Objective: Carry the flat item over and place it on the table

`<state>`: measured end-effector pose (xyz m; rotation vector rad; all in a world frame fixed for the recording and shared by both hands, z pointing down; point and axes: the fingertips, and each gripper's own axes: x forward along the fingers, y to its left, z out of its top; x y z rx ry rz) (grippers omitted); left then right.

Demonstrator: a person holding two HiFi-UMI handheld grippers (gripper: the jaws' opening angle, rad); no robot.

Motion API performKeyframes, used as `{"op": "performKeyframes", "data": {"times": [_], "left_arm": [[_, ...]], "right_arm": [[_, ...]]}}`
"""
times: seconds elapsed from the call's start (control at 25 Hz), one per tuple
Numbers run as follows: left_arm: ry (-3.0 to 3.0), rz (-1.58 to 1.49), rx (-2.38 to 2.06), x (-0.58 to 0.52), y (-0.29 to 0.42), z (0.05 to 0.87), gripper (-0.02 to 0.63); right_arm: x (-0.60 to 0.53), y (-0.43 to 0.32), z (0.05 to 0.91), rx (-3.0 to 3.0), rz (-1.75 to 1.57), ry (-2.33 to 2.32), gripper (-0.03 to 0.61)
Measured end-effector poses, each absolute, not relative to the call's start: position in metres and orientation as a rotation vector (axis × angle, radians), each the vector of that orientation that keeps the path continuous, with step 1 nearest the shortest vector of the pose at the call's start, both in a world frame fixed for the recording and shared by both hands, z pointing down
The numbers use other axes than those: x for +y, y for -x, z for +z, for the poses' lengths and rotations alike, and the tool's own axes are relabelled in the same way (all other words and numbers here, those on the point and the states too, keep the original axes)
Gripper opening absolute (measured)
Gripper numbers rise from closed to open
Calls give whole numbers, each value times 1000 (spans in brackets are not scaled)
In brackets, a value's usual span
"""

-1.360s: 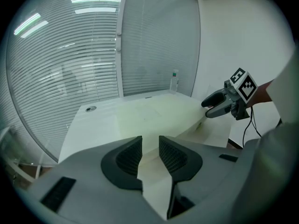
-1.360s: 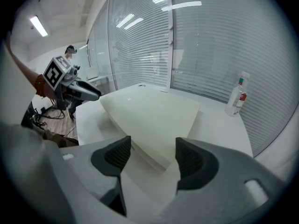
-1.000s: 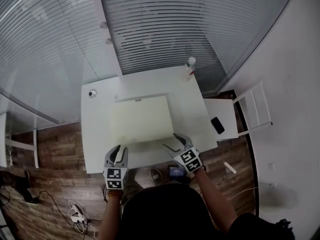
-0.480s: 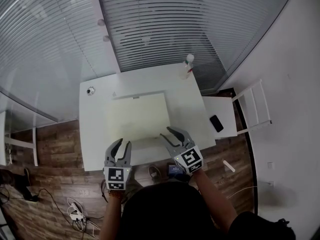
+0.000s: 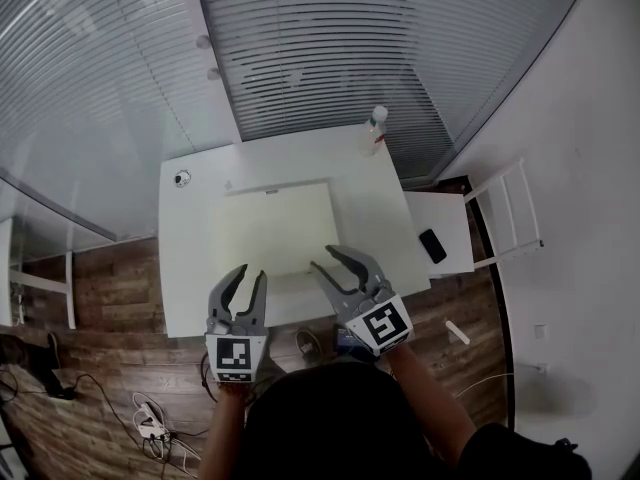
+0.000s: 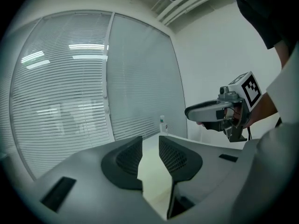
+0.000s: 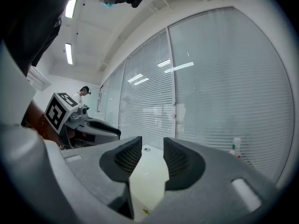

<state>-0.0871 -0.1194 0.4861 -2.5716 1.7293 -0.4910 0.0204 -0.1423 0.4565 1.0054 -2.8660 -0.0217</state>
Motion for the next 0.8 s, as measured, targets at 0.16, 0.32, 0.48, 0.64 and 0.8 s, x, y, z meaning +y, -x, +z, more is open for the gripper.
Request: {"op": "performKeyframes", "data": {"times": [0.16,0.32,0.48,0.64,0.8], "left_arm": [[2546,-435,1737,-117,82,470,118],[2552,-407,1751,-111,72,471,101],[2538,-376,1768,-109,66,466,94],[2507,-331,1823,-105,69,461,34],[2496,-291,1851,-100,69,456,14]], "right_arm": [[-134,-16,433,-2886,-69,-999,138],[-126,-14,426,-2885,-102,-1014,138],[-125,-14,426,-2857,-88,-1084,138],[-123,-15,423,-2858,-76,-1130,88],[-118,-13,425,-2859,-76,-1103,13]]}}
